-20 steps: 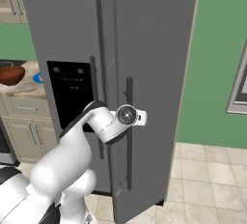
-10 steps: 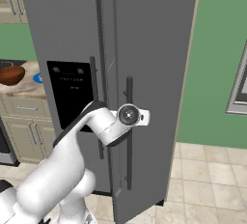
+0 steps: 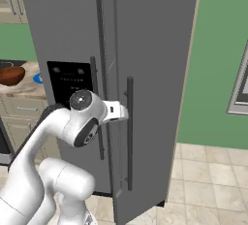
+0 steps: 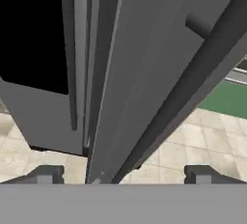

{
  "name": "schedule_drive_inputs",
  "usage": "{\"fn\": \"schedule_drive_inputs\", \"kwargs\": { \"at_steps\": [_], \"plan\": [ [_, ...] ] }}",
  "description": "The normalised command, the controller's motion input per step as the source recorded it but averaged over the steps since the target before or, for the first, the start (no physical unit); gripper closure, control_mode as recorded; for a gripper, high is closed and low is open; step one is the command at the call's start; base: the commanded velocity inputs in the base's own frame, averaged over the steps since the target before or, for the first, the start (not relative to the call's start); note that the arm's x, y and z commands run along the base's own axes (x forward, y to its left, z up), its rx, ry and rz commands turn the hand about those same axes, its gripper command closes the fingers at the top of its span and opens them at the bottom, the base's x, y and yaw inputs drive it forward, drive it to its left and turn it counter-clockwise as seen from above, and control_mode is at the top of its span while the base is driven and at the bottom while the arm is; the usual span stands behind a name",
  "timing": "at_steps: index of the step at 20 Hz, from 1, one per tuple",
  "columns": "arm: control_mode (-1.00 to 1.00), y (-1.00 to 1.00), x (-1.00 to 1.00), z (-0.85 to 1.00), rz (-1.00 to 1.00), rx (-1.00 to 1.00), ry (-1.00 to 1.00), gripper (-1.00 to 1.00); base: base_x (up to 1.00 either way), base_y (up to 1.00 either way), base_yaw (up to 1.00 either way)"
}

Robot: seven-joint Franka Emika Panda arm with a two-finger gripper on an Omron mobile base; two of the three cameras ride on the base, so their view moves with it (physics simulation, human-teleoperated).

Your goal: Place one of the steaks on the plate and the other in the bowl. Then place the bowl in the fridge.

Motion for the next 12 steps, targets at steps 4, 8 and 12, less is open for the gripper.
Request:
{"fn": "schedule_drive_inputs", "kwargs": {
  "at_steps": [4, 8, 12],
  "plan": [
    [-1.0, 1.0, -0.24, 0.22, 0.0, -0.56, 0.22, -1.0, 0.0, 0.0, 0.0],
    [-1.0, 0.85, 0.04, 0.0, 0.0, -0.59, 0.39, -1.0, 0.0, 0.0, 0.0],
    [-1.0, 0.62, 0.26, 0.0, 0.0, -0.45, 0.33, -1.0, 0.0, 0.0, 0.0]
  ]
}}
